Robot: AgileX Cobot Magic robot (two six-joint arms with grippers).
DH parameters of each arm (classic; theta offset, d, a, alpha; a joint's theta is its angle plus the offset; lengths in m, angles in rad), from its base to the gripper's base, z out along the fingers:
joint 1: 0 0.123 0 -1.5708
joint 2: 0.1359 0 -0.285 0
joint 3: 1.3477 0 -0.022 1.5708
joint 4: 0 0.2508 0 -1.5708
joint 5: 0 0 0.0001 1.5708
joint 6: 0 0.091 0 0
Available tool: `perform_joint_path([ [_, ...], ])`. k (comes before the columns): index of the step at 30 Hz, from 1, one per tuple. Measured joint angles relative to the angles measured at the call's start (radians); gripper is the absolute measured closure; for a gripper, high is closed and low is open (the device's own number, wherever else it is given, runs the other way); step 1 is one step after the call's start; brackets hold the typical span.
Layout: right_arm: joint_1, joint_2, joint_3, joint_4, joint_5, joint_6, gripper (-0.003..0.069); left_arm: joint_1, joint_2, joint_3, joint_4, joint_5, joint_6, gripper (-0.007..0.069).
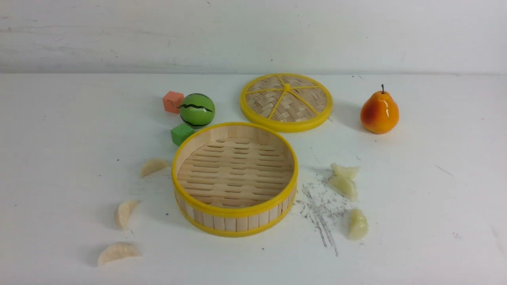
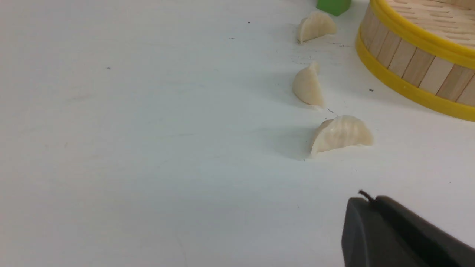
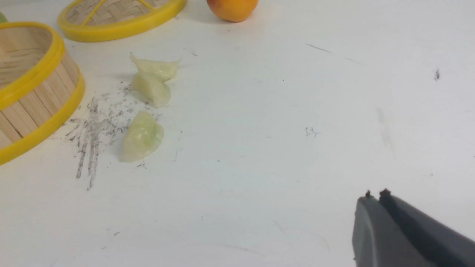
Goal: Put the dumplings into the steamer on the white table.
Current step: 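Reach for and grasp a dumpling on the table with the left gripper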
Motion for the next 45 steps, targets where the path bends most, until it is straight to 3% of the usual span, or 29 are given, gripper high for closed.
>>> perform_joint_path([
  [38,0.000,0.000,0.000,0.000,0.000,0.000,0.0621,0.000,0.000,0.000,0.000,0.000,0.000,0.0624],
  [45,0.000,0.000,0.000,-0.002,0.001,0.000,0.0615,0.000,0.000,0.000,0.003,-0.101,0.000,0.0619],
])
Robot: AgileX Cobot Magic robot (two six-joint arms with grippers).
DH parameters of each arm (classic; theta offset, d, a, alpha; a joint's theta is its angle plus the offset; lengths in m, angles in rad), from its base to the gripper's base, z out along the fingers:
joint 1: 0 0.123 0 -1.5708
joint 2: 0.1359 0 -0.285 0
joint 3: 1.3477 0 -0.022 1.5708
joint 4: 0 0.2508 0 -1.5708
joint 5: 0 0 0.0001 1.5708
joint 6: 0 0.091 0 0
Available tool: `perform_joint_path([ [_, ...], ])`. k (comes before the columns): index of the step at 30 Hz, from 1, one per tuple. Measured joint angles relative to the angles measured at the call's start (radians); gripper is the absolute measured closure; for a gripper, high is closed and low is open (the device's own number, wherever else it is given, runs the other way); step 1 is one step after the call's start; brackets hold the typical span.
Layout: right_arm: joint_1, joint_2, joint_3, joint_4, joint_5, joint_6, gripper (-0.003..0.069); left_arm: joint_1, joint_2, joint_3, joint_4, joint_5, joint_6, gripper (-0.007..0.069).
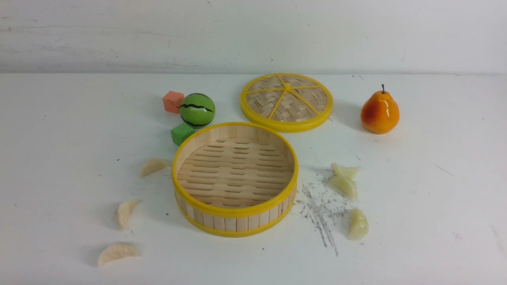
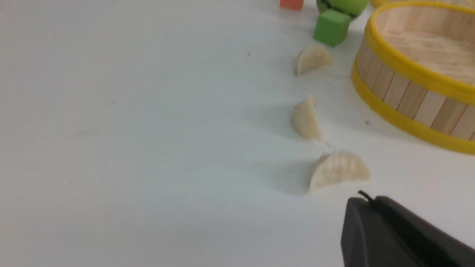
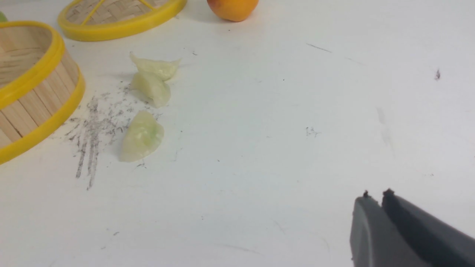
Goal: Put the dumplings into the steamer on the white table.
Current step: 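Reach for and grasp a dumpling on the table with the left gripper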
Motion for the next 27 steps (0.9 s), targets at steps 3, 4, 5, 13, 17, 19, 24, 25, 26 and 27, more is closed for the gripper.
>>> perform_joint_path([
  [3,0.000,0.000,0.000,-0.009,-0.008,0.000,0.0610,0.000,0.000,0.000,-0.002,-0.124,0.000,0.0617],
  [4,0.000,0.000,0.001,-0.020,-0.033,0.000,0.0608,0.000,0.000,0.000,-0.002,-0.201,0.000,0.0617],
  [5,0.000,0.000,0.006,-0.022,-0.065,0.000,0.0607,0.000,0.000,0.000,-0.003,-0.260,0.000,0.0616],
  [13,0.000,0.000,0.011,-0.052,-0.605,-0.001,0.0597,0.000,0.000,0.000,-0.006,-0.554,-0.002,0.0610],
  [17,0.000,0.000,0.011,-0.057,-0.891,0.076,0.0592,0.000,0.000,0.000,-0.008,-0.668,-0.132,0.0610],
  [19,0.000,0.000,0.011,-0.063,-1.013,0.154,0.0587,0.000,0.000,0.000,-0.011,-0.728,-0.252,0.0608],
  [24,0.000,0.000,0.010,-0.064,-1.151,0.241,0.0583,0.000,0.000,-0.003,-0.010,-0.814,-0.558,0.0606],
  [25,0.000,0.000,-0.001,-0.065,-1.145,0.248,0.0583,0.000,0.000,-0.029,0.011,-0.802,-0.652,0.0606],
  [26,0.000,0.000,-0.007,-0.065,-1.135,0.248,0.0583,0.000,0.000,-0.050,0.031,-0.788,-0.681,0.0606],
  [27,0.000,0.000,-0.052,-0.072,-1.078,0.248,0.0583,0.000,0.000,-0.126,0.107,-0.733,-0.737,0.0604],
])
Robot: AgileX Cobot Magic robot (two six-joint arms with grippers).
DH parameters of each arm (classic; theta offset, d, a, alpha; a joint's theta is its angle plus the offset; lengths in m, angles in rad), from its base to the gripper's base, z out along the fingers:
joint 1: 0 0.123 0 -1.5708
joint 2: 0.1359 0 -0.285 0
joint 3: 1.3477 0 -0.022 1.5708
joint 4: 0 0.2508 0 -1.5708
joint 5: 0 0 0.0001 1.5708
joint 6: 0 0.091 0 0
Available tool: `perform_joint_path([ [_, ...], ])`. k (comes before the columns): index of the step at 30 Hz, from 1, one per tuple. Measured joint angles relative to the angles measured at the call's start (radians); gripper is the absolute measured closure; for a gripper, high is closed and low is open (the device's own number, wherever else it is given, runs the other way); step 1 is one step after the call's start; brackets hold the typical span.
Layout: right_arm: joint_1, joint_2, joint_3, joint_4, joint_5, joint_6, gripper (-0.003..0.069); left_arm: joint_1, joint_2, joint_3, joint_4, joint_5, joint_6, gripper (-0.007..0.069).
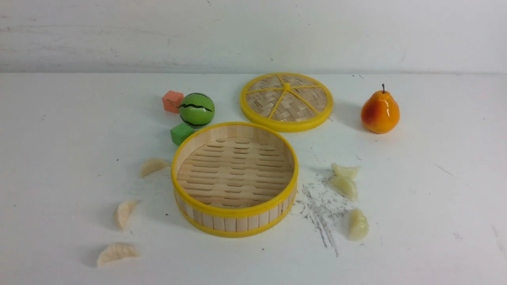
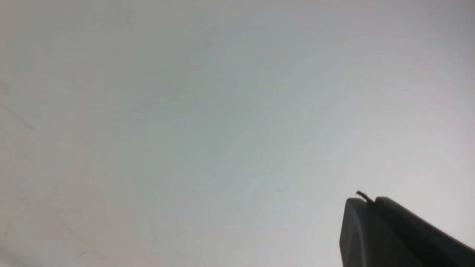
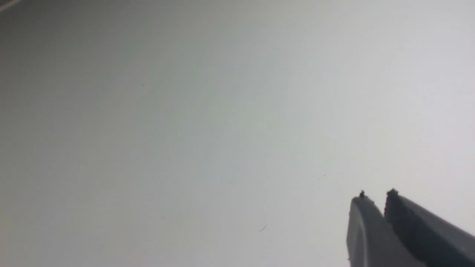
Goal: Put the dumplings into the steamer on the white table.
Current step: 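Reach for and grasp a dumpling on the table with the left gripper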
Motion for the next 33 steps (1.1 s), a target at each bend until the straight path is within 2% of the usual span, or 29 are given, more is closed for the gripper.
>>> perform_joint_path([
  [3,0.000,0.009,-0.119,-0.047,0.171,-0.032,0.0612,0.000,0.050,-0.192,0.172,0.144,-0.027,0.0604],
  [6,0.000,0.060,-0.242,-0.079,0.343,-0.060,0.0664,0.000,0.168,-0.340,0.291,0.284,-0.030,0.0603],
  [9,0.000,0.151,-0.323,-0.079,0.469,-0.079,0.0672,0.000,0.316,-0.427,0.368,0.397,-0.032,0.0601],
  [15,0.000,0.355,-0.347,-0.099,0.689,-0.085,0.0671,-0.033,0.588,-0.488,0.328,0.582,-0.139,0.0601],
  [18,0.000,0.474,-0.369,-0.097,0.930,-0.089,0.0670,-0.124,0.717,-0.563,0.290,0.740,-0.142,0.0601],
  [20,0.000,0.534,-0.388,-0.085,1.070,-0.110,0.0669,-0.184,0.784,-0.619,0.284,0.852,-0.103,0.0601],
  [21,0.000,0.578,-0.406,-0.061,1.163,-0.145,0.0669,-0.227,0.862,-0.661,0.280,0.940,-0.059,0.0601],
  [22,0.000,0.584,-0.406,-0.061,1.163,-0.151,0.0669,-0.233,0.862,-0.661,0.280,0.952,-0.053,0.0601],
  [23,0.003,0.629,-0.418,-0.017,1.231,-0.201,0.0669,-0.268,0.950,-0.704,0.280,1.039,-0.004,0.0601],
  [24,0.005,0.629,-0.419,-0.010,1.236,-0.209,0.0669,-0.268,0.961,-0.709,0.279,1.039,0.001,0.0601],
  [26,0.030,0.684,-0.426,0.080,1.256,-0.320,0.0669,-0.287,1.092,-0.758,0.274,1.116,0.044,0.0600],
  [30,0.090,0.760,-0.427,0.248,1.243,-0.513,0.0667,-0.269,1.320,-0.824,0.270,1.142,0.062,0.0579],
  [33,0.136,0.810,-0.427,0.351,1.241,-0.618,0.0667,-0.245,1.463,-0.875,0.270,1.143,0.074,0.0516],
])
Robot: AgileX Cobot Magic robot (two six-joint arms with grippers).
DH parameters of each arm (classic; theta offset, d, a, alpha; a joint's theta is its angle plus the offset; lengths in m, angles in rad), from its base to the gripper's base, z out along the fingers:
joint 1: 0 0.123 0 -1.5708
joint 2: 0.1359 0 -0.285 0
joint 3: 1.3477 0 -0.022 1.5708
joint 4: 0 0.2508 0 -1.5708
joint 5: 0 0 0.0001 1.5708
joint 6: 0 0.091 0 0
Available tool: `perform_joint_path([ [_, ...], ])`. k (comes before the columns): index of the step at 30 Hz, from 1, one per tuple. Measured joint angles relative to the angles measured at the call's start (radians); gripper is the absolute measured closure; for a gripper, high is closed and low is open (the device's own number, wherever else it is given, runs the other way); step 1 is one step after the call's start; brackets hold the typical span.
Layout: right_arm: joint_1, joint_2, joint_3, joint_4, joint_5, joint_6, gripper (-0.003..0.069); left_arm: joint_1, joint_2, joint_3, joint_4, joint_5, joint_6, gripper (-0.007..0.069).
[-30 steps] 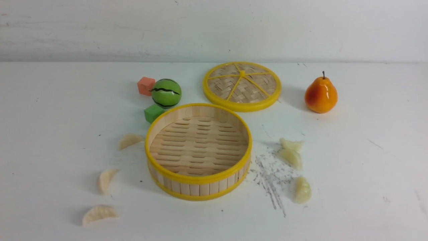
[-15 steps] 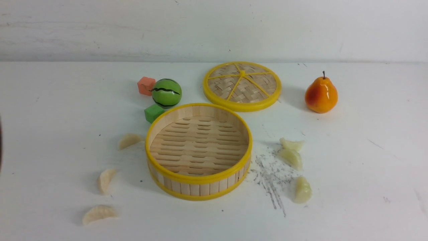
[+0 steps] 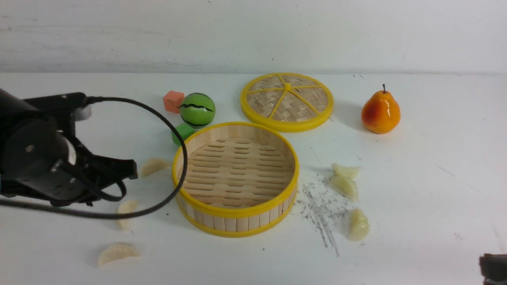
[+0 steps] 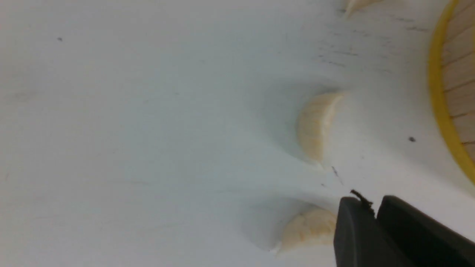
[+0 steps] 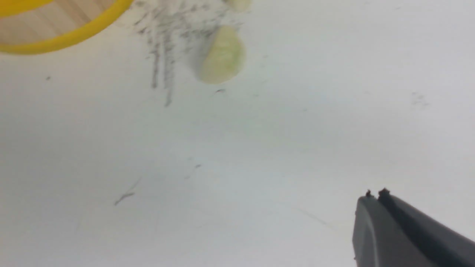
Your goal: Put the dumplings into the steamer on the white table.
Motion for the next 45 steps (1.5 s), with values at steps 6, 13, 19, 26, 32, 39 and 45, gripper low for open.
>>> perform_joint_path([
  [6,0.064,0.037,0.000,0.138,0.000,-0.147,0.0663,0.015,0.227,-0.085,0.005,-0.049,0.006,0.0323],
  [13,0.083,0.037,0.000,0.189,-0.001,-0.207,0.0659,0.015,0.382,-0.150,0.080,-0.091,-0.003,0.0268],
  [19,0.083,0.037,0.000,0.195,-0.001,-0.211,0.0656,0.015,0.434,-0.158,0.110,-0.083,-0.058,0.0380],
  [26,0.083,0.037,-0.001,0.199,-0.018,-0.213,0.0648,0.015,0.360,-0.174,0.093,-0.024,-0.042,0.0440],
  [32,0.083,0.037,-0.001,0.199,-0.053,-0.213,0.0644,-0.051,0.247,-0.327,-0.009,-0.028,0.082,0.0440],
  [39,0.083,0.037,-0.001,0.199,-0.045,-0.214,0.0636,-0.141,0.460,-0.587,-0.077,0.022,0.180,0.0440],
  [45,0.083,0.038,-0.001,0.199,-0.026,-0.214,0.0628,-0.143,0.653,-0.767,-0.077,0.074,0.194,0.0440],
])
